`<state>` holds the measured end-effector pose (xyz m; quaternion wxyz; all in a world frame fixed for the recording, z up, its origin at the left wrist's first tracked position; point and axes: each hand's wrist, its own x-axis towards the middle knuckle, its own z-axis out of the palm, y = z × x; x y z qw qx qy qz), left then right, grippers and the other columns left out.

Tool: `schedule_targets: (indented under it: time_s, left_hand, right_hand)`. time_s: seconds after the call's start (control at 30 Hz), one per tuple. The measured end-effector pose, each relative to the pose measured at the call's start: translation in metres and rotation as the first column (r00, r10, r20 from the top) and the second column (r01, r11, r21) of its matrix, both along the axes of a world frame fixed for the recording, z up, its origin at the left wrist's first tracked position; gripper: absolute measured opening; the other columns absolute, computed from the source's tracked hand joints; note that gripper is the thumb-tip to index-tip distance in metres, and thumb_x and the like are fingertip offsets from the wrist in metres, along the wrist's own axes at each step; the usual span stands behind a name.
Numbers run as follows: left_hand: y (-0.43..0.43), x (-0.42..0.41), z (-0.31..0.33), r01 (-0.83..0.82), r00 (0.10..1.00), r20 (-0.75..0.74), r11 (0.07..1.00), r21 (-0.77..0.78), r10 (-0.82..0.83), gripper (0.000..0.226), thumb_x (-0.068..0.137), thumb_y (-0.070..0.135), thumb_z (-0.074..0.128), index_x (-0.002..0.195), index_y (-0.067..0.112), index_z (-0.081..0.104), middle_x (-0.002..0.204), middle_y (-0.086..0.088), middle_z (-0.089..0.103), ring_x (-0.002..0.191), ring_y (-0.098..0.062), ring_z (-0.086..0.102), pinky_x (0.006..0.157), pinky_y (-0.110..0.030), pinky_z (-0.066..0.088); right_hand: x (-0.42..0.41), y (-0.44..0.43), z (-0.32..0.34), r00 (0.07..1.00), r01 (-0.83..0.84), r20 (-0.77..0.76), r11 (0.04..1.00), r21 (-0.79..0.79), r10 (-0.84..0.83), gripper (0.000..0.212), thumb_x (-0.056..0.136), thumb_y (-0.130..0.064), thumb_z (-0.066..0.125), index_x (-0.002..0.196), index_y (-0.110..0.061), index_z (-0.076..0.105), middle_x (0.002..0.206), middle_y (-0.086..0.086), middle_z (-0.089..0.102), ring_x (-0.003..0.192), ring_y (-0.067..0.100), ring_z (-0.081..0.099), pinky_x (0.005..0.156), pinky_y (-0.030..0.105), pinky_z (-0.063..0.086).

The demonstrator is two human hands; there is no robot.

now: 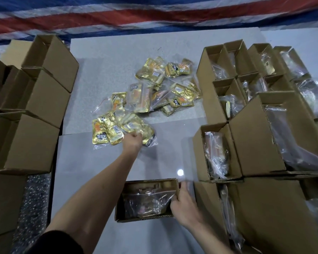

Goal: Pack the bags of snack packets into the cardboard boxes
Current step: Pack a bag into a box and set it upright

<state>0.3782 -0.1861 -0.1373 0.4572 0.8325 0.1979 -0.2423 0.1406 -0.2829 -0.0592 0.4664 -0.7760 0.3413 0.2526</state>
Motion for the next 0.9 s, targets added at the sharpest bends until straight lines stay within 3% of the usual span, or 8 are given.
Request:
schedule_targets:
  time_s: [0.2, 0.3, 0.47, 0.53, 0.63, 0.7, 0.77, 0.9]
  left_hand:
    - [0.026, -0.016, -0.006, 0.138, 0.973, -0.191, 0.99, 0.017, -0.133, 0.018, 0.09, 0.018, 0.059, 0.077, 0.006, 0.063, 0.07, -0.012, 0.06, 0.05, -0.021, 0.05, 0.045, -0.022, 0.036]
    - [0.05, -0.032, -0.011, 0.255, 0.915, -0.331, 0.966, 0.034, -0.23, 0.015, 0.088, 0.015, 0.059, 0.077, 0.005, 0.063, 0.073, -0.014, 0.058, 0.055, -0.023, 0.048, 0.047, -0.022, 0.033]
    - [0.083, -0.054, -0.01, 0.636, 0.687, -0.551, 0.759, 0.14, -0.474, 0.015, 0.09, 0.022, 0.062, 0.083, 0.008, 0.061, 0.079, -0.006, 0.06, 0.065, -0.021, 0.056, 0.064, -0.031, 0.053]
    - [0.099, -0.064, -0.01, 0.733, 0.584, -0.615, 0.67, 0.119, -0.529, 0.017, 0.09, 0.026, 0.058, 0.094, 0.009, 0.061, 0.074, -0.004, 0.056, 0.064, -0.018, 0.052, 0.069, -0.033, 0.052]
    - [0.115, -0.07, -0.001, 0.677, 0.534, -0.678, 0.736, -0.014, -0.504, 0.006, 0.077, 0.021, 0.057, 0.079, 0.017, 0.061, 0.063, 0.001, 0.055, 0.057, -0.015, 0.052, 0.068, -0.027, 0.047]
    - [0.116, -0.068, 0.007, 0.571, 0.549, -0.689, 0.814, -0.104, -0.473, 0.014, 0.065, 0.025, 0.061, 0.077, 0.018, 0.057, 0.058, 0.0, 0.049, 0.049, -0.015, 0.045, 0.059, -0.021, 0.039]
    - [0.11, -0.063, 0.01, 0.477, 0.642, -0.638, 0.873, -0.1, -0.425, 0.027, 0.062, 0.033, 0.065, 0.081, 0.015, 0.06, 0.059, -0.002, 0.049, 0.048, -0.018, 0.042, 0.053, -0.02, 0.031]
    - [0.093, -0.049, -0.005, 0.213, 0.947, -0.27, 0.969, 0.121, -0.175, 0.054, 0.08, 0.043, 0.075, 0.103, -0.006, 0.065, 0.094, -0.017, 0.063, 0.087, -0.032, 0.064, 0.063, -0.03, 0.043]
  right_hand:
    - [0.002, 0.0, 0.003, 1.0, -0.019, -0.016, 1.0, -0.025, 0.018, 0.025, 0.084, -0.013, 0.042, 0.104, -0.026, 0.037, 0.104, -0.002, 0.059, 0.096, 0.024, 0.06, 0.088, 0.042, 0.05]
    - [0.001, 0.001, 0.006, 0.999, -0.029, -0.026, 0.999, -0.025, 0.028, 0.025, 0.085, -0.012, 0.043, 0.103, -0.027, 0.037, 0.106, -0.004, 0.059, 0.097, 0.022, 0.06, 0.089, 0.042, 0.05]
    - [-0.003, 0.001, 0.01, 0.998, -0.053, -0.021, 0.998, -0.017, 0.053, 0.028, 0.084, -0.006, 0.041, 0.104, -0.026, 0.038, 0.104, -0.006, 0.056, 0.098, 0.019, 0.057, 0.089, 0.038, 0.048]
    - [-0.006, -0.001, 0.013, 0.996, -0.08, -0.033, 0.997, -0.001, 0.08, 0.029, 0.085, -0.006, 0.041, 0.104, -0.027, 0.04, 0.102, -0.009, 0.055, 0.097, 0.015, 0.056, 0.086, 0.037, 0.048]
    - [-0.008, -0.006, 0.016, 0.99, -0.125, -0.055, 0.992, 0.027, 0.126, 0.024, 0.089, -0.006, 0.043, 0.107, -0.023, 0.042, 0.099, -0.007, 0.057, 0.091, 0.011, 0.058, 0.085, 0.038, 0.053]
    - [-0.009, -0.01, 0.017, 0.986, -0.15, -0.073, 0.988, 0.018, 0.151, 0.023, 0.09, -0.008, 0.043, 0.109, -0.02, 0.043, 0.099, -0.002, 0.061, 0.09, 0.016, 0.062, 0.083, 0.041, 0.055]
    - [-0.009, -0.01, 0.018, 0.982, -0.167, -0.087, 0.986, 0.004, 0.166, 0.025, 0.09, -0.009, 0.043, 0.112, -0.021, 0.042, 0.099, 0.0, 0.063, 0.09, 0.018, 0.063, 0.083, 0.041, 0.054]
    - [-0.011, -0.007, 0.017, 0.981, -0.162, -0.107, 0.987, -0.014, 0.16, 0.022, 0.088, -0.012, 0.045, 0.103, -0.028, 0.041, 0.098, -0.007, 0.063, 0.087, 0.012, 0.06, 0.082, 0.037, 0.05]
